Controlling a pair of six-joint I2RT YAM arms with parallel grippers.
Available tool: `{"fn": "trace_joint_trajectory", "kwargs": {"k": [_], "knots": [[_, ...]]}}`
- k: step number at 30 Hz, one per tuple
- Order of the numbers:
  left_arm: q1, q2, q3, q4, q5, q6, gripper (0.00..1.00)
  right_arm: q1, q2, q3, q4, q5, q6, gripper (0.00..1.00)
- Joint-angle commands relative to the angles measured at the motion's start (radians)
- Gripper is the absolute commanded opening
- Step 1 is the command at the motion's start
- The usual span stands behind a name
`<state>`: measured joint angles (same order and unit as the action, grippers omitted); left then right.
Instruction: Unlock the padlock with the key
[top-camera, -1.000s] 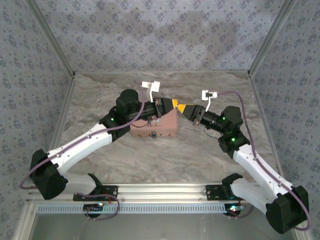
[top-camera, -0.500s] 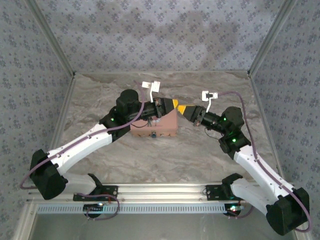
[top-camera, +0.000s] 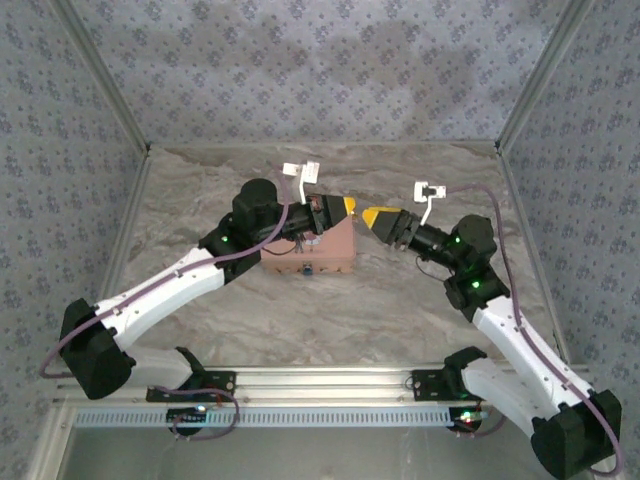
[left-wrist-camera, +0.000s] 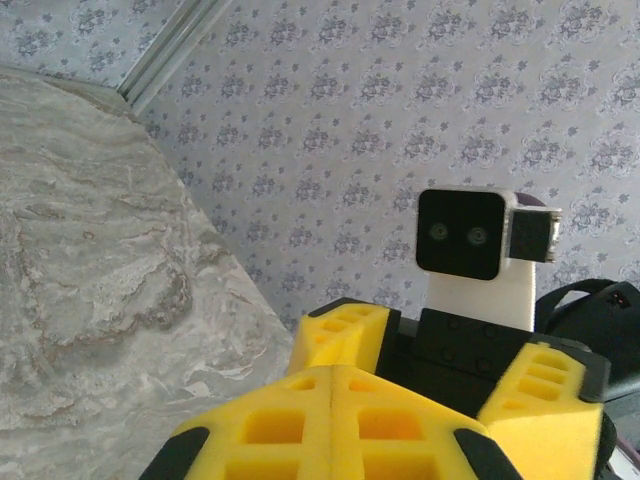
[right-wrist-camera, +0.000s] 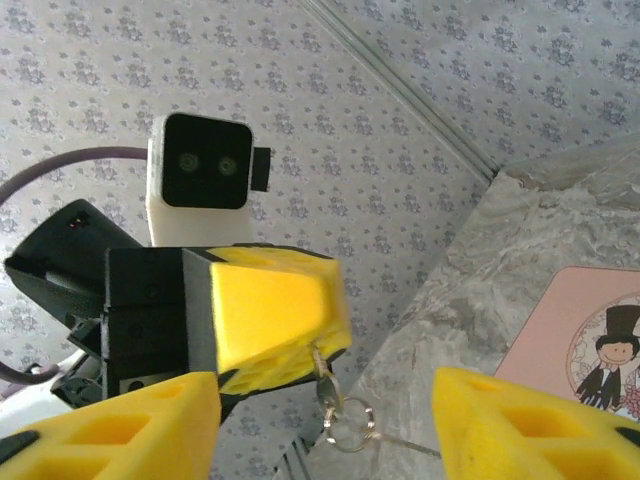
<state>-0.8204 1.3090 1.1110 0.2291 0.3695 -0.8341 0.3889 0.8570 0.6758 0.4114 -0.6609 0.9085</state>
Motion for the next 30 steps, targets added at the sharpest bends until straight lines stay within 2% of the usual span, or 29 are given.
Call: {"fn": "trace_joint_trajectory", "kwargs": {"k": [1,10,18,24,30], "knots": [[-0.002,-0.024,0.004,0.043,-0.017,-0.014,0.00,0.016,-0.014,0.001,0.022,0.038,0.010,0.62],[-0.003,-0.017,-0.011,0.090,-0.012,-0.051,0.00,0.086,0.026,-0.004,0.068,0.072,-0.006,0.61],[-0.003,-0.021,-0.020,0.108,-0.014,-0.063,0.00,0.097,0.041,0.004,0.081,0.067,-0.005,0.46],[-0.003,-0.015,-0.020,0.125,-0.013,-0.079,0.00,0.099,0.046,0.002,0.082,0.070,-0.007,0.42],[-0.004,-0.016,-0.022,0.135,-0.016,-0.081,0.00,0.099,0.059,0.003,0.084,0.067,-0.008,0.33]]}}
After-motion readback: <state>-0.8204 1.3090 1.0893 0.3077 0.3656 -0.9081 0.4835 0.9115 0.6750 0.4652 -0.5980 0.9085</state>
